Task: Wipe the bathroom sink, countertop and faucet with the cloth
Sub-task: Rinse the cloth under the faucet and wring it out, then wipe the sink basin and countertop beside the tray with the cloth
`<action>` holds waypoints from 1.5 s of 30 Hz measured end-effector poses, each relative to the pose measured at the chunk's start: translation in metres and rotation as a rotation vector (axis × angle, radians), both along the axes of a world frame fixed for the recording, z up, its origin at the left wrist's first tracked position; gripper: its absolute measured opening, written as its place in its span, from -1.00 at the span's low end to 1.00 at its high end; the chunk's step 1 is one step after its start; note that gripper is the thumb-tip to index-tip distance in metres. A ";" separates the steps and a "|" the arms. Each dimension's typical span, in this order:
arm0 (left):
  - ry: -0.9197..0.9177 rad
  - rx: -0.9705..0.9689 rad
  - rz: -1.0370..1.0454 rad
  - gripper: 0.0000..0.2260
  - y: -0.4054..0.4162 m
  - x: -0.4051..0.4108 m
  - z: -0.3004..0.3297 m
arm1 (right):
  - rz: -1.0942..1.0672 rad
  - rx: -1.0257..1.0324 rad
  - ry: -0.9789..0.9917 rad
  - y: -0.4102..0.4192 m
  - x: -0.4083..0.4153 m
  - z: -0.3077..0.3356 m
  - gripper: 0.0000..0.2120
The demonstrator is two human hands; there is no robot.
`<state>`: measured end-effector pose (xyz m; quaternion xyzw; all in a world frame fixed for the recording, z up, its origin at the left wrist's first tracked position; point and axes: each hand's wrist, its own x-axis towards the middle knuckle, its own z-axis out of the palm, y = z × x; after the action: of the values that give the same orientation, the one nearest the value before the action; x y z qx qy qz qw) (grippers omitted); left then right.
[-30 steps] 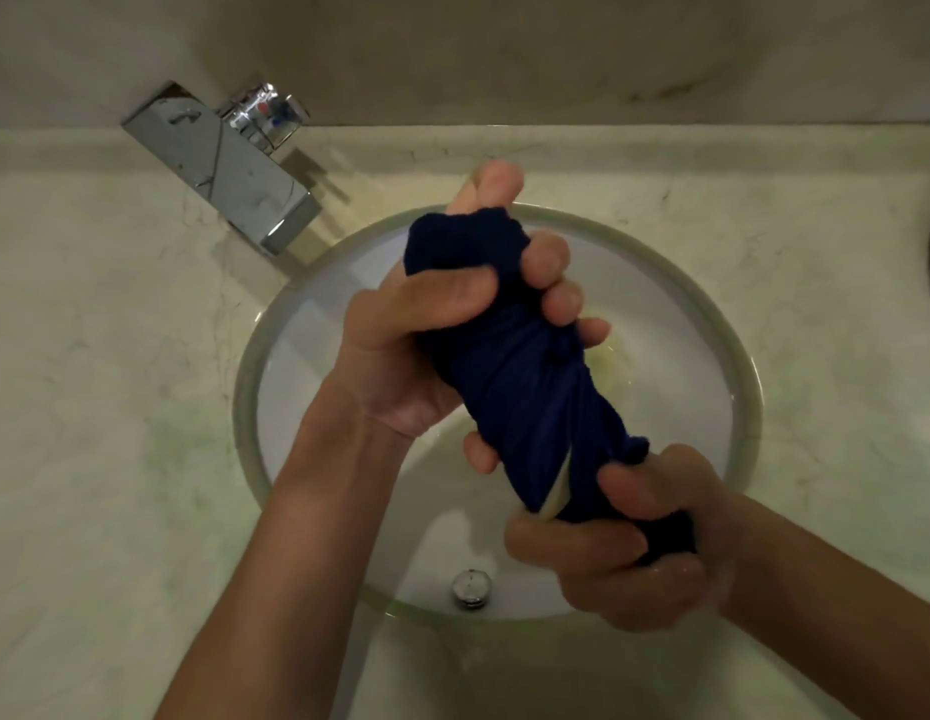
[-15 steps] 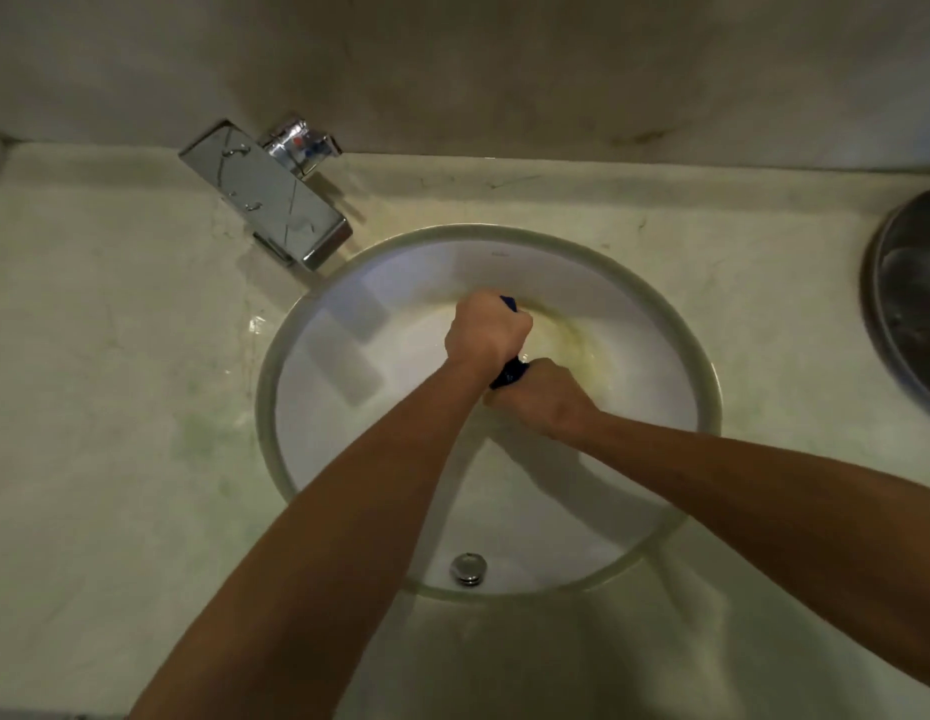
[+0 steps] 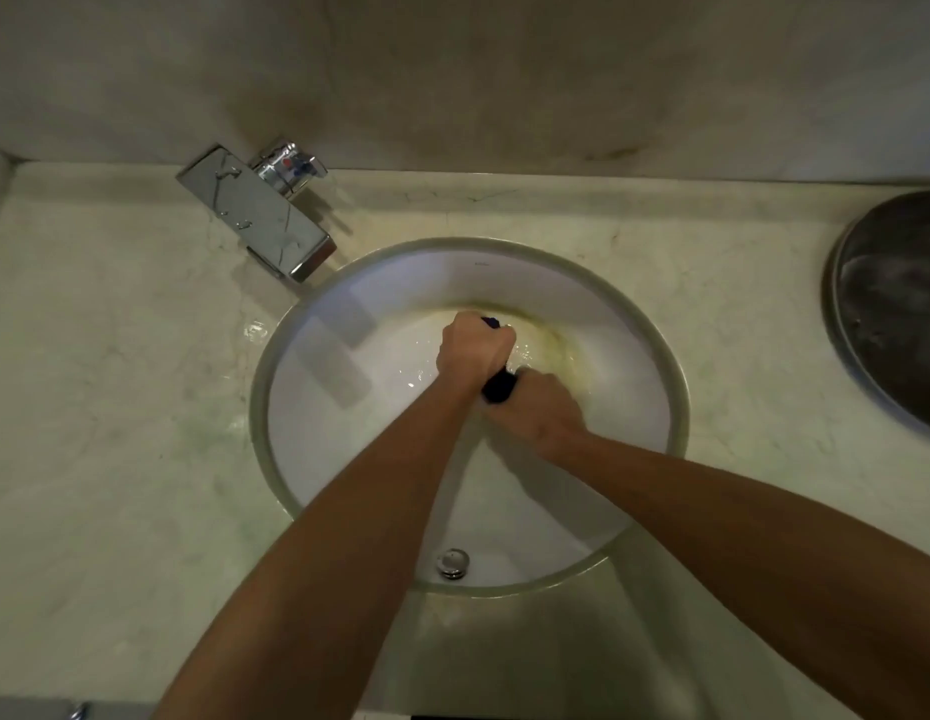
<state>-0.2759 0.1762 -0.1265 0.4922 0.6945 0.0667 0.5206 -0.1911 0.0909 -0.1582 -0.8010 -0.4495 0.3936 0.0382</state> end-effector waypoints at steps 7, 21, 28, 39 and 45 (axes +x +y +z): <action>-0.417 -0.015 0.415 -0.53 -0.029 -0.047 0.051 | -0.179 0.328 0.031 0.005 0.056 0.091 -0.90; -0.596 0.252 0.008 -0.77 -0.048 0.002 0.155 | -0.127 0.312 1.019 -0.030 0.101 0.175 -0.50; -0.551 0.258 -0.202 -0.82 -0.030 -0.015 0.199 | -0.131 0.559 0.624 -0.030 0.149 0.212 -0.70; -0.436 0.318 -0.524 -0.93 -0.069 0.030 0.195 | 0.114 0.633 0.330 -0.056 0.170 0.209 -0.25; -0.264 0.450 -0.611 -0.81 -0.077 0.032 0.188 | 0.236 0.722 0.246 -0.059 0.181 0.202 -0.81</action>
<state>-0.2437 0.0989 0.0618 0.7650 0.4111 0.1219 0.4805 -0.0097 0.0323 0.0434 -0.6258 -0.6399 0.3050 0.3254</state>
